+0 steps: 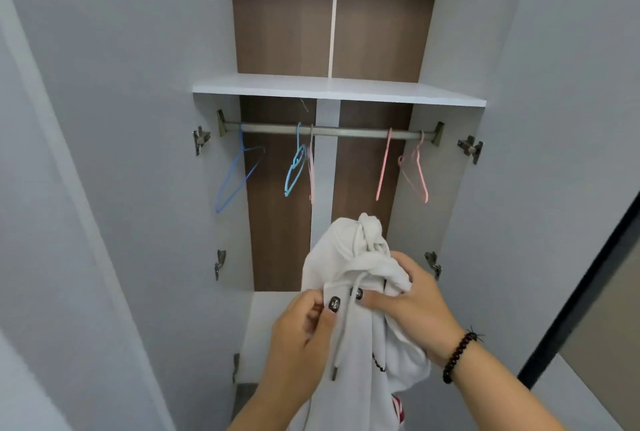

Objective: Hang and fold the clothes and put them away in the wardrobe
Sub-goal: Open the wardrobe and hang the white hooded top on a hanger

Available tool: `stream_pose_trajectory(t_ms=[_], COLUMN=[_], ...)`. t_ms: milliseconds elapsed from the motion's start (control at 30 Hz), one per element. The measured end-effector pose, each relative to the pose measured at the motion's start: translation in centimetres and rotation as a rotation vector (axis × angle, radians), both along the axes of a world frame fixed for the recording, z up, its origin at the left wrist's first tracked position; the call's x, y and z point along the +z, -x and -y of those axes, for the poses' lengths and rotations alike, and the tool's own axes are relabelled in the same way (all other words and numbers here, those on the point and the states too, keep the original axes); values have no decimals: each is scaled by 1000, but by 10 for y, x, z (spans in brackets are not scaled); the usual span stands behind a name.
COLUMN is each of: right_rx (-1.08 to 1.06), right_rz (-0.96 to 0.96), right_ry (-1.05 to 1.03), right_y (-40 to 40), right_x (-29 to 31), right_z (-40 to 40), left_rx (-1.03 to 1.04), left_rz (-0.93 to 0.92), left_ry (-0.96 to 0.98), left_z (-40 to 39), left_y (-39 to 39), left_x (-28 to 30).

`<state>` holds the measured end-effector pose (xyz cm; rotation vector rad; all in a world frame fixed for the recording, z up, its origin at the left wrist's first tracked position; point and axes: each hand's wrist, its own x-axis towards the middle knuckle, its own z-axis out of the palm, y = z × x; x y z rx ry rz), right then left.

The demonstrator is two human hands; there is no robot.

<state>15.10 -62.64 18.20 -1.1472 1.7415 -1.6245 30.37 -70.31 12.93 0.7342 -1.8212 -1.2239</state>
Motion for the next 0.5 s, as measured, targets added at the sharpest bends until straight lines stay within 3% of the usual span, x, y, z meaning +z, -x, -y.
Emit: stream_pose_trajectory(t_ms=[100, 233, 333, 400, 500], right_rx=[17, -18, -62, -22, 25], right_rz=[30, 53, 58, 55, 131], right_ry=[25, 60, 54, 49, 49], right_y=[28, 62, 88, 97, 107], right_x=[1, 3, 3, 1, -8], right_z=[-9, -19, -27, -32, -36], left_rx=[-55, -200, -234, -140, 10], left_rz=[-137, -396, -313, -205, -184], left_ry=[-184, -622, -547, -477, -455], left_z=[-9, -25, -34, -41, -49], left_y=[26, 58, 80, 96, 113], left_x=[9, 17, 21, 18, 12])
